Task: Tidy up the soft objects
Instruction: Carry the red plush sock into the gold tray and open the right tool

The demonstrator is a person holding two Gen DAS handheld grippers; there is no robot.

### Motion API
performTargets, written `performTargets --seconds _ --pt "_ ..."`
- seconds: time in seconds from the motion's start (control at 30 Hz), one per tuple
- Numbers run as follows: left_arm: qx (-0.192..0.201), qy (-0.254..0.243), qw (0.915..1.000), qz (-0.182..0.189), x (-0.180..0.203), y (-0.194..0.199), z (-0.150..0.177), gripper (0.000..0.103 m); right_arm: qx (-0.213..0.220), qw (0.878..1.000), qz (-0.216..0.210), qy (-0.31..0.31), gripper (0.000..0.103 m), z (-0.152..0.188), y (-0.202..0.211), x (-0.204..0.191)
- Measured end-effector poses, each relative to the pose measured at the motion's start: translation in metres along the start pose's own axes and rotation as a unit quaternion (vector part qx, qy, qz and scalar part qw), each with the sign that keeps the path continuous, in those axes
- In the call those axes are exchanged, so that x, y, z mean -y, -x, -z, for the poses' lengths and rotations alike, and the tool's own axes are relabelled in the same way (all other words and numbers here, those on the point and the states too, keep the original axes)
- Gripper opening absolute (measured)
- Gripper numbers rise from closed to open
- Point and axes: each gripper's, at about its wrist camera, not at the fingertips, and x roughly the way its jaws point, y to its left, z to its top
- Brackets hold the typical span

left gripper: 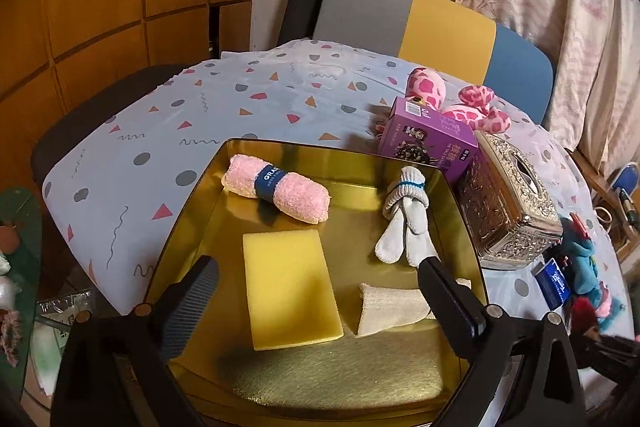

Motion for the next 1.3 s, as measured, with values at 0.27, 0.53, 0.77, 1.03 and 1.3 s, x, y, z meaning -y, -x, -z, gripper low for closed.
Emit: performTargets --seconds 0.27,0.53,0.77,1.03,1.3 --pt "0.0 -0.003 1.0 -0.008 -0.008 0.003 0.004 0.101 0.054 0.99 -0.081 0.104 0.029 -0.029 0.031 -0.069" --pt "0.036 -0.011 0.9984 -0.043 -0.023 0.021 0.001 0.103 0.062 0.968 -0.124 0.207 0.029 -0.059 0.029 -0.144" --pt "0.05 -0.013 0.9962 -0.07 -0.038 0.031 0.002 0.103 0.058 0.959 -0.133 0.243 0.03 -0.097 -0.002 -0.204" --pt "0.051 -0.019 0.9952 -0.081 -0.044 0.033 0.006 0.103 0.056 0.966 -0.168 0.189 0.05 -0.13 -0.034 -0.245" --pt "0.05 -0.024 0.9948 -0.085 -0.041 0.031 0.009 0.103 0.065 0.966 -0.169 0.182 0.059 -0.117 -0.029 -0.235"
